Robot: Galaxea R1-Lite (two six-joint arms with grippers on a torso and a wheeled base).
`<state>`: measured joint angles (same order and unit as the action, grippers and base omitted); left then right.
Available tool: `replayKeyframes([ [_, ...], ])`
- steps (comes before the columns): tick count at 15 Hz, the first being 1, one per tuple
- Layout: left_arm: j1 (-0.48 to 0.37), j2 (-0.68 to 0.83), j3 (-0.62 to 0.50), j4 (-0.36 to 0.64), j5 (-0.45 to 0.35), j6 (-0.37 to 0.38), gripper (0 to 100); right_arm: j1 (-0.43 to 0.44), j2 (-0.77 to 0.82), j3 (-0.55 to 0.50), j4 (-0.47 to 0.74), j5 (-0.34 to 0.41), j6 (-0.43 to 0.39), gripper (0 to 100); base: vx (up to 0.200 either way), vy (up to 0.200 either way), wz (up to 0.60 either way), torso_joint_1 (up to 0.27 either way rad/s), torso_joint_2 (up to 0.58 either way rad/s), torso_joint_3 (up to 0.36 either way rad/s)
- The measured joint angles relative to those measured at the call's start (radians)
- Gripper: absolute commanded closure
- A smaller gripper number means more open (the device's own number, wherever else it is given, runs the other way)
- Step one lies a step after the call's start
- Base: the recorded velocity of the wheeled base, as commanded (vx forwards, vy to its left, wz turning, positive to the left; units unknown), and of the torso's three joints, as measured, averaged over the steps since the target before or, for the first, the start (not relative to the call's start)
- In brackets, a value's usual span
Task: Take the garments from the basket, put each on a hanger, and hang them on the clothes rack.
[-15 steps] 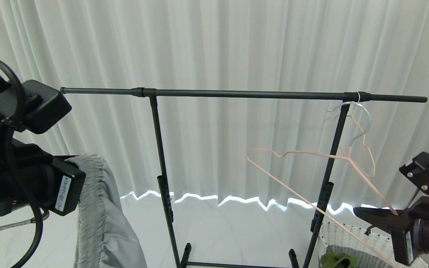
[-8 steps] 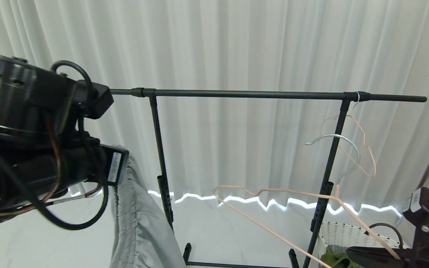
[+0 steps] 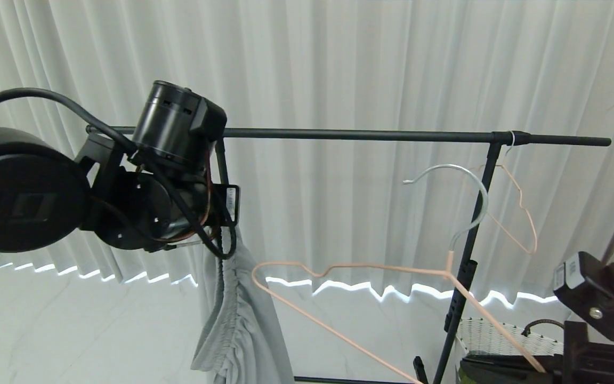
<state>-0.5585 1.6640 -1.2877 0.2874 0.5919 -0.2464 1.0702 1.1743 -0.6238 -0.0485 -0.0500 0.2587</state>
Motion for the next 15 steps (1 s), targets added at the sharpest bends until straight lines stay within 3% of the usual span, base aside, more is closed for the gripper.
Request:
replayKeyframes([
  [8, -0.005, 0.075, -0.05, 0.001, 0.019, -0.016, 100, 0.026, 0.153, -0.034, -0.08, -0.016, 0.072, 100, 0.0, 0.0, 0.0, 0.0, 0.0, 0.0],
  [15, -0.018, 0.081, -0.038, 0.001, 0.081, -0.012, 100, 0.022, 0.284, -0.112, -0.163, -0.189, 0.186, 100, 0.0, 0.0, 0.0, 0.0, 0.0, 0.0],
])
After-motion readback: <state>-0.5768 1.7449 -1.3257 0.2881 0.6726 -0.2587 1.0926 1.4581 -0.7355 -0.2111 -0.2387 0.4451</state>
